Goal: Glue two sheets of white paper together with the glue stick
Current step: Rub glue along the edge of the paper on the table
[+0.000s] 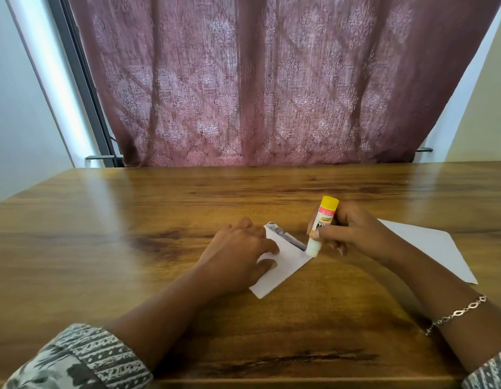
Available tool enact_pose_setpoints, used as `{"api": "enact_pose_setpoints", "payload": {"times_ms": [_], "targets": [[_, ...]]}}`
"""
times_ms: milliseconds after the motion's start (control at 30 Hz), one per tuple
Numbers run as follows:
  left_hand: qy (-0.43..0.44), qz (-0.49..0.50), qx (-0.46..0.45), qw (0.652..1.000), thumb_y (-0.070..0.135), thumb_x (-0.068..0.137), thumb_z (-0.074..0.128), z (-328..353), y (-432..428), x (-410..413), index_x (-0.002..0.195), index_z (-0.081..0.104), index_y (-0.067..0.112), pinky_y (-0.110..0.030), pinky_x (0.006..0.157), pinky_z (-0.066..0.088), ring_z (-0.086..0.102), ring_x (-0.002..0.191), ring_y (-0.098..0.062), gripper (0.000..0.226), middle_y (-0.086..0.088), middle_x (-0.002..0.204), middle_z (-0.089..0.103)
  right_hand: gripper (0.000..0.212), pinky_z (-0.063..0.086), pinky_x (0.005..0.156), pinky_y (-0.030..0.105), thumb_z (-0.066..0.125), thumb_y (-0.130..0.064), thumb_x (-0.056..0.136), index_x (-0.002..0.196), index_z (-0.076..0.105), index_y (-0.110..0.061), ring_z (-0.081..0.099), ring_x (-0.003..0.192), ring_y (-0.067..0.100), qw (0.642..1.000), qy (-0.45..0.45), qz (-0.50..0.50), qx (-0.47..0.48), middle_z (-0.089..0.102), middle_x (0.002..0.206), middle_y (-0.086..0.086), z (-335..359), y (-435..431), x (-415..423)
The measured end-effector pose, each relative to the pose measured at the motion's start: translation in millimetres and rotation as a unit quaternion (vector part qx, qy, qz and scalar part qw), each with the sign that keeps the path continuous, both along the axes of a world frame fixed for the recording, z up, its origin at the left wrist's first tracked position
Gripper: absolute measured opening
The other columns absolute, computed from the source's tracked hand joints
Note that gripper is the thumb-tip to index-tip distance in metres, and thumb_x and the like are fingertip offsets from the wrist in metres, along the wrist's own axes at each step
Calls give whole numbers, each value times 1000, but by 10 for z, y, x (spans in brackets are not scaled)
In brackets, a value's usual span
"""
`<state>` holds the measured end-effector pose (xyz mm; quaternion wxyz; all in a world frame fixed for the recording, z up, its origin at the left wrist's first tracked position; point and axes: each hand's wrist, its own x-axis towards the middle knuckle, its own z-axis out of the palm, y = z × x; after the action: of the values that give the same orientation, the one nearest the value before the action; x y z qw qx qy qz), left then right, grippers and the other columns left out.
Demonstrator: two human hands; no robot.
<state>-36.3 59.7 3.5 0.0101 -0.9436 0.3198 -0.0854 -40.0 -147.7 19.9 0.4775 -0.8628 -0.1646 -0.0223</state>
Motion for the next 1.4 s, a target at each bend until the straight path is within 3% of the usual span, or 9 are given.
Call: {"api": "enact_pose_setpoints", "payload": {"times_ms": [133,267,433,533,633,733,900,1067,1400], "targets": [[-4,40,13,999,46,91,39,2,-16,-21,128,44,32,-33,91,30,37,119,-16,40,2,132,46,33,39,43,22,65,-31,66,83,64,-3,49,50,18,1000,-1,-23,8,56,55,3,-5,-4,6],[-6,69,3,998,51,89,40,-11,-35,-7,124,49,31,-35,93,32,40,117,-16,41,3,128,49,17,39,46,24,65,-18,79,87,63,-3,50,48,14,998,5,-57,23,55,51,-3,-46,-14,42],[-13,92,-19,995,53,87,42,-27,-62,37,117,53,25,-37,95,33,42,116,-18,42,1,126,53,11,46,45,20,63,-21,81,78,59,-12,53,38,6,994,4,-96,45,60,55,0,-66,43,125],[-18,99,-15,995,53,88,41,-5,-114,95,117,52,21,-40,93,35,42,115,-22,45,-3,126,52,11,48,46,17,61,-21,83,86,58,-11,56,45,8,990,-8,-126,57,62,66,5,-54,117,211],[-17,111,-3,994,53,88,41,21,-195,216,118,51,17,-42,92,37,41,118,-25,48,-7,128,50,21,49,52,24,59,-21,84,96,58,-4,57,54,15,988,-22,-137,62,62,69,8,-42,200,317],[-16,118,-10,993,53,87,42,39,-268,318,113,55,15,-44,92,36,42,118,-26,48,-8,126,54,20,52,58,27,58,-21,85,100,57,-7,59,60,17,987,-24,-146,59,62,70,8,-35,280,440],[19,95,-47,994,43,89,46,66,-187,398,111,60,14,-39,93,37,42,116,-23,39,-5,124,56,19,52,56,30,57,-21,85,98,59,-7,59,57,18,985,-21,-165,41,60,65,7,-78,368,618],[69,64,-73,993,36,87,54,73,-65,430,118,58,16,-25,83,37,44,114,-20,37,-3,127,54,21,48,49,24,56,-26,87,88,57,-5,58,54,17,982,-42,-180,-35,62,65,7,-161,387,625],[72,61,-81,992,35,87,54,75,-83,431,118,58,15,-27,86,44,50,110,-20,37,-4,126,54,21,44,49,20,54,-28,87,90,55,-7,54,52,14,979,-47,-186,-75,58,66,3,-168,373,645]]}}
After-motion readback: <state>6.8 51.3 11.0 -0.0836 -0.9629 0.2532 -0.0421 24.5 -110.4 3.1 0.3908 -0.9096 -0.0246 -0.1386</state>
